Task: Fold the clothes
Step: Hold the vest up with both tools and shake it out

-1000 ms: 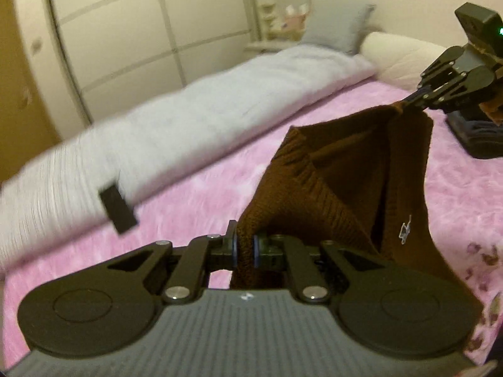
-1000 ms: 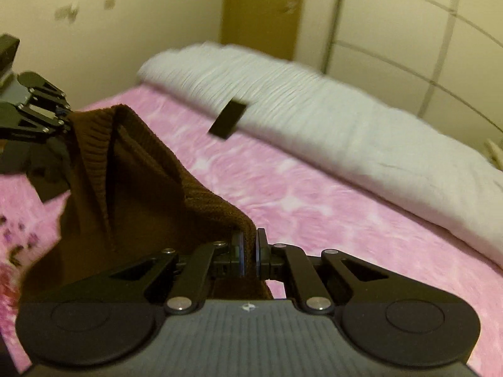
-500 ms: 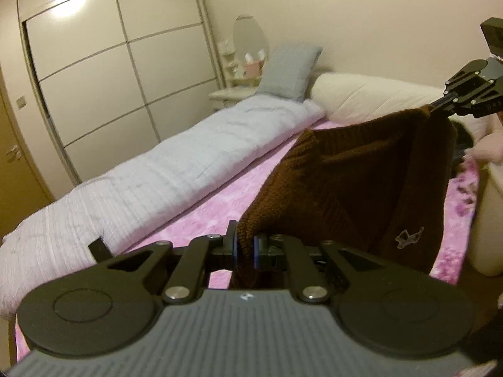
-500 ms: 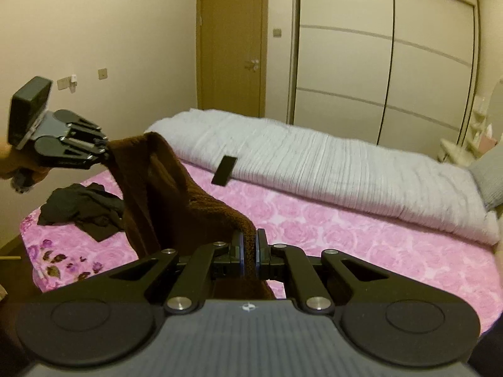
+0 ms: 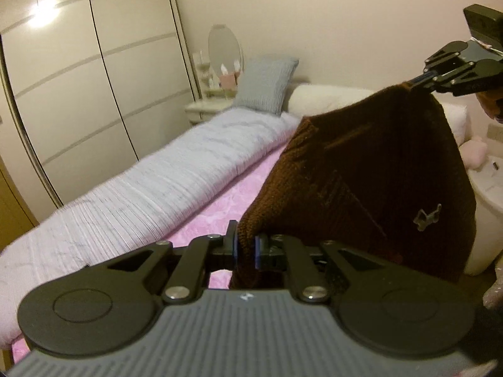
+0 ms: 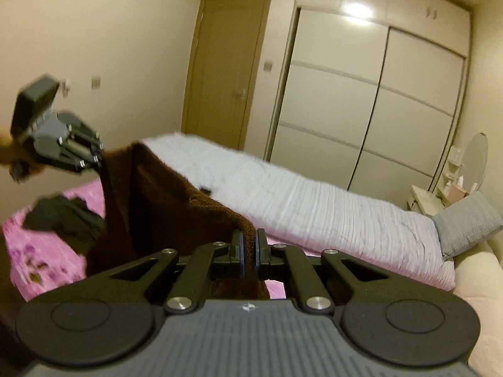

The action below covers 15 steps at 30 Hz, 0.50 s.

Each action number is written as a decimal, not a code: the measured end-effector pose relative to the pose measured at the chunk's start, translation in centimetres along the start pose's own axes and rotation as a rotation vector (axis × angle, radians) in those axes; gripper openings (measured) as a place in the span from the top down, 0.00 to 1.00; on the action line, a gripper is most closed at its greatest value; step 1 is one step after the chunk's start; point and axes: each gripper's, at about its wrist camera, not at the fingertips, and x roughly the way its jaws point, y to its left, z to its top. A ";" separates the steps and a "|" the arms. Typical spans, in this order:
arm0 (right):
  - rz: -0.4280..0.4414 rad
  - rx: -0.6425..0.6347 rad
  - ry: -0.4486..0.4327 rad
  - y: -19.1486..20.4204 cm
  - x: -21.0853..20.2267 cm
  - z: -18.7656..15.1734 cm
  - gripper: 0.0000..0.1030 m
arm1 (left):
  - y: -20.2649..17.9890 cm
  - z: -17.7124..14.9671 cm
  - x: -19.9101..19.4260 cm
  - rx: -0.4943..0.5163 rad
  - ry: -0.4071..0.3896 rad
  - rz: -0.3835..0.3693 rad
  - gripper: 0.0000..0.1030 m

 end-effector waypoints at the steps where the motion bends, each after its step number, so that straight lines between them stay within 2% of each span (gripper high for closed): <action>1: 0.015 -0.001 0.029 -1.5 2.6 -0.8 0.95 | 0.6 -0.3 2.6 -0.001 0.024 -0.002 0.93; 5: 0.077 0.064 0.160 -7.9 15.6 -5.7 0.95 | 2.8 -3.8 15.9 -0.067 0.144 -0.014 0.93; 8: 0.110 0.157 0.252 -12.7 26.4 -10.4 0.95 | 5.0 -7.7 26.4 -0.142 0.259 -0.019 0.93; 11: 0.118 0.185 0.362 -15.3 36.4 -14.9 0.95 | 6.3 -11.5 35.6 -0.204 0.374 -0.034 0.93; 13: 0.121 0.184 0.426 -16.2 41.5 -17.4 0.95 | 7.6 -13.6 39.2 -0.233 0.420 -0.036 0.93; 15: 0.116 0.198 0.449 -16.6 44.8 -18.9 0.95 | 8.6 -14.5 41.8 -0.250 0.438 -0.023 0.93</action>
